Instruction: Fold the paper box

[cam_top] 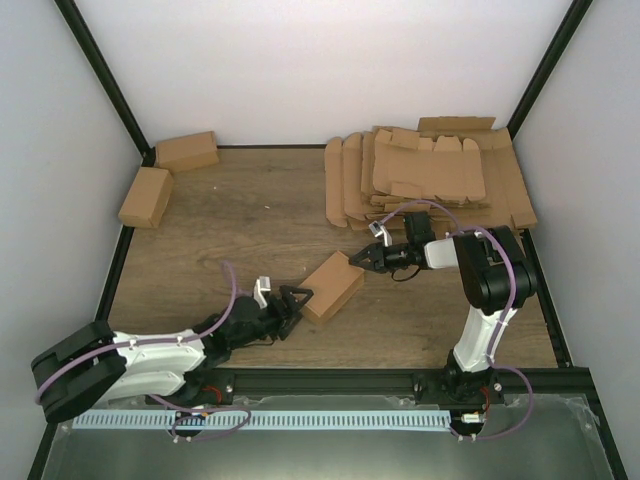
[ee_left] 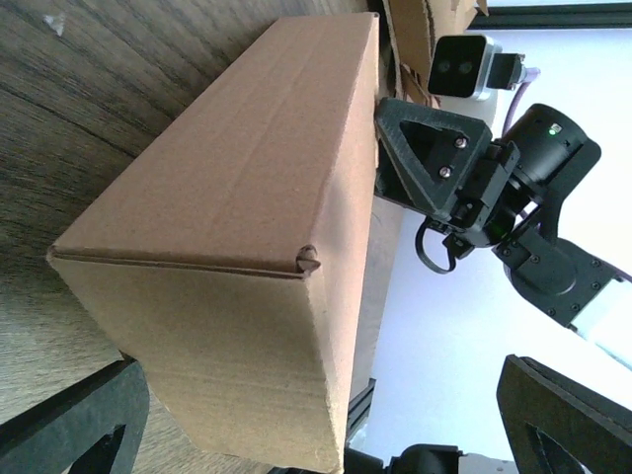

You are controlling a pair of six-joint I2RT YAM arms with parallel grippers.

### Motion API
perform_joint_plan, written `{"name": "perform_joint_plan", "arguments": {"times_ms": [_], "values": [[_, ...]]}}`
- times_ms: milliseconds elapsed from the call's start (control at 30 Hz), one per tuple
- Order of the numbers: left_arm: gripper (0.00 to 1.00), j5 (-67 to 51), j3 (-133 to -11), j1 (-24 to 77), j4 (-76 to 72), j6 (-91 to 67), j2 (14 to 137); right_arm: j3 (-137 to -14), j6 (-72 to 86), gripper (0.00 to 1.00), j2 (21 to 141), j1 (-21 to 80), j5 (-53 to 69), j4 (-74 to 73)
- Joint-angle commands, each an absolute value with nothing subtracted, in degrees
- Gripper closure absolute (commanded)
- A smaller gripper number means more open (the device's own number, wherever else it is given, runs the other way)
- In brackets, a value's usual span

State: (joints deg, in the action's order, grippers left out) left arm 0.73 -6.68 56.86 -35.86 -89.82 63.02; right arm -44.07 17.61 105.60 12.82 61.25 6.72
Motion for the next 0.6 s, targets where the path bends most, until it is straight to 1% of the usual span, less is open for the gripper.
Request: {"name": "perform_joint_plan", "arguments": {"times_ms": [0,67,233,467,567], "values": [[0.02,0.09,-6.77,56.59,-41.2,-90.35,64.72,-44.06,16.89,0.76,106.93,12.13,59.24,5.76],[0.03,0.1,-6.9,56.55,-41.73,-90.52,65.74,-44.1,16.87,0.76,106.88,12.13,59.24,5.72],[0.04,-0.04,-6.72,56.53,-41.69,-91.54,67.6,-44.75,16.62,0.76,107.45,12.11,58.11,4.61],[0.05,0.72,-6.46,56.6,-39.25,-91.43,65.66,-45.45,16.84,0.76,108.13,11.45,56.57,3.74],[0.1,1.45,-6.42,56.55,-39.42,-91.23,65.73,-45.43,16.95,0.76,108.26,11.34,57.17,3.98]]}}
